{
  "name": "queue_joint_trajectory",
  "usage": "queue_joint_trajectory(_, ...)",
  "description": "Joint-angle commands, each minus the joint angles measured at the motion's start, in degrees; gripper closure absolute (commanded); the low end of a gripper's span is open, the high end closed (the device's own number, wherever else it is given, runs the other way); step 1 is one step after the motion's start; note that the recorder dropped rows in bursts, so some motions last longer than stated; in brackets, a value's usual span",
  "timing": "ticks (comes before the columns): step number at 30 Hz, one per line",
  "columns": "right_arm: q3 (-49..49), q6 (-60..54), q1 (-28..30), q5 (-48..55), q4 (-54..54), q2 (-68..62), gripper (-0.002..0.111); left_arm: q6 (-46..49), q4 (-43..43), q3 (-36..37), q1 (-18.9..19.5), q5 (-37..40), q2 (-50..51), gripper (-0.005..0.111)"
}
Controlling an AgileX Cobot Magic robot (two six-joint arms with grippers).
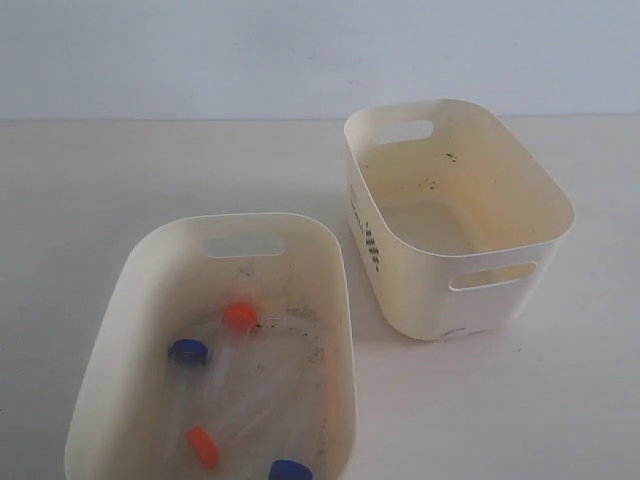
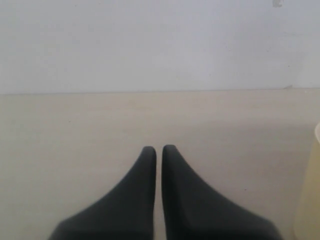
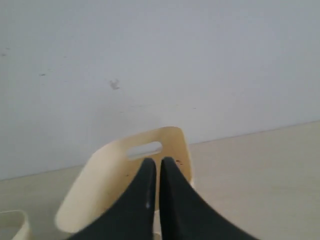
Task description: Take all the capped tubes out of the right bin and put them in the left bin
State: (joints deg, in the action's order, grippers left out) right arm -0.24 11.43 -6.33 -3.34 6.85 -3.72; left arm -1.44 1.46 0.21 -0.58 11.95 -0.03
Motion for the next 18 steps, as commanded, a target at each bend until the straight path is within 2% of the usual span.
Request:
queue_joint_trajectory(1, 0.2, -1.1, 8.6, 5.7, -0.6, 0.2, 0.106, -0.5, -0.4, -0.2, 0.0, -0.4, 0.0, 0.102)
queue_joint_trajectory(3, 0.2, -1.1, 10.7, 9.7, -0.6, 0.2, 0.106, -0.5, -0.4, -0.2, 0.0, -0.4, 0.0, 0.102)
queue_joint_trajectory(9, 0.2, -1.2, 9.8, 23.5, -1.2, 0.3, 0.106, -0.5, -0.4, -0.2, 0.0, -0.4, 0.0, 0.102)
queue_joint_trajectory(18, 0.2, -2.9, 9.8, 24.3, -1.2, 0.5, 0.106, -0.5, -0.4, -0.2, 0.0, -0.4, 0.0, 0.102)
